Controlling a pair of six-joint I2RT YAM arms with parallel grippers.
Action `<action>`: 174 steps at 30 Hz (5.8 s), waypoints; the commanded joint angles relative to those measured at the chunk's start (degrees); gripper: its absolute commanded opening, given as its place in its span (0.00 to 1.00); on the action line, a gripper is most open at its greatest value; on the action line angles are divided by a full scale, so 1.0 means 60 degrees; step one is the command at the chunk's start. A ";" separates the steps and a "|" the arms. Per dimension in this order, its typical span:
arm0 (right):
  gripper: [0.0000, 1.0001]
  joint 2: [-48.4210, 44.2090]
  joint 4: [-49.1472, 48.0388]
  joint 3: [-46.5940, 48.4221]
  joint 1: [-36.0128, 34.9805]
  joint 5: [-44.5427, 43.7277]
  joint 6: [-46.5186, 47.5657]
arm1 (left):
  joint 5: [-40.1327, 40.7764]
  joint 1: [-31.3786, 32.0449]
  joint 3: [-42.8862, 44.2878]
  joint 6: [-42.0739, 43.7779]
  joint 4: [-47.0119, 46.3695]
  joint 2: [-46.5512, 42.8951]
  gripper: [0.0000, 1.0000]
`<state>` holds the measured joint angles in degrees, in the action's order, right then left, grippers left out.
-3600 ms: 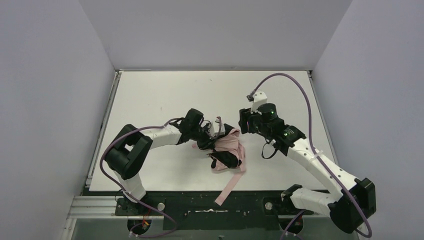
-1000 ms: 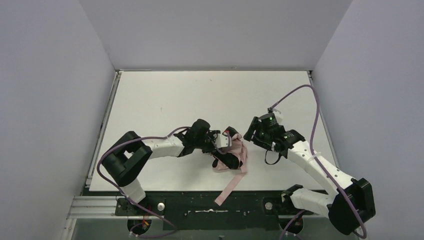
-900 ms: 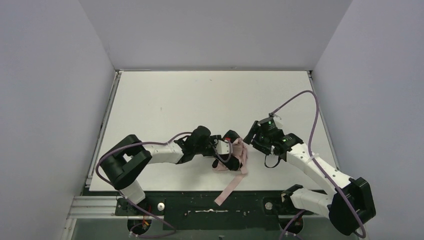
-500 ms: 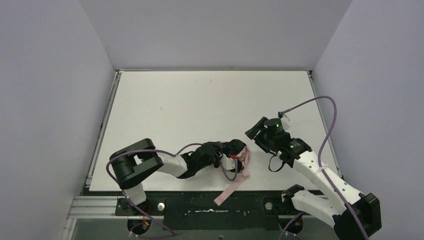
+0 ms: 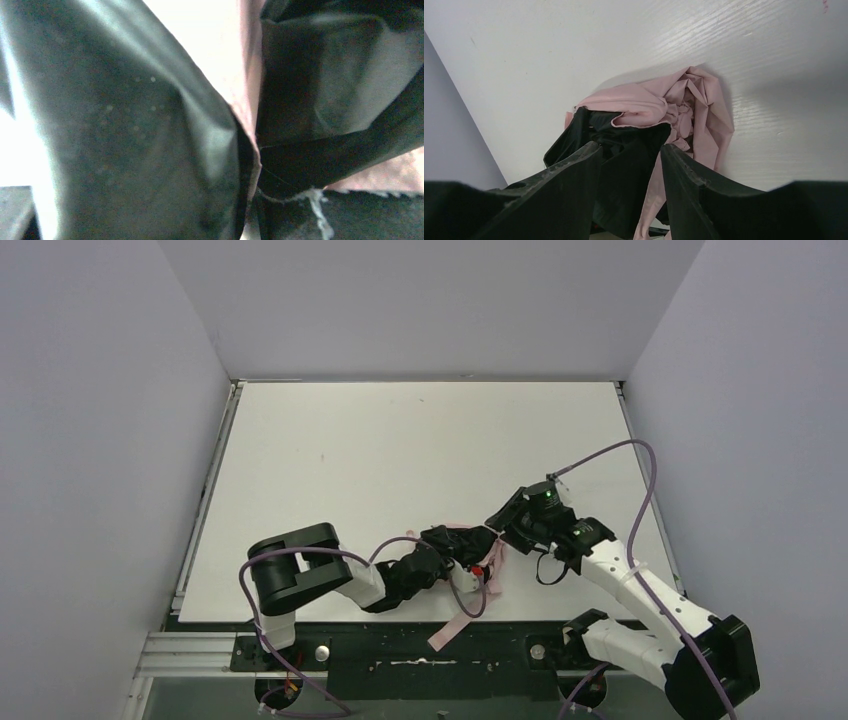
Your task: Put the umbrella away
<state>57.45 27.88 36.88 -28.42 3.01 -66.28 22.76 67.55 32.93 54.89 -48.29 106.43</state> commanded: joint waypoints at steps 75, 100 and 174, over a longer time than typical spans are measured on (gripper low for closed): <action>0.00 -0.0840 0.2622 0.1960 -0.0874 0.2594 0.6996 | -0.2640 -0.0850 0.0591 -0.3824 0.5034 -0.1941 0.00; 0.11 -0.0437 0.1299 -0.0609 -0.3210 0.1382 0.4524 | -0.2061 -0.1048 0.0505 -0.5203 0.4301 -0.1550 0.00; 0.72 0.7240 0.2603 0.3740 -0.1019 0.4855 1.5016 | 0.1615 0.0607 -0.0459 0.0074 0.0035 -0.0238 0.00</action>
<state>97.01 42.76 59.61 -33.23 33.98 25.17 30.41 72.05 28.32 58.74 -53.08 106.41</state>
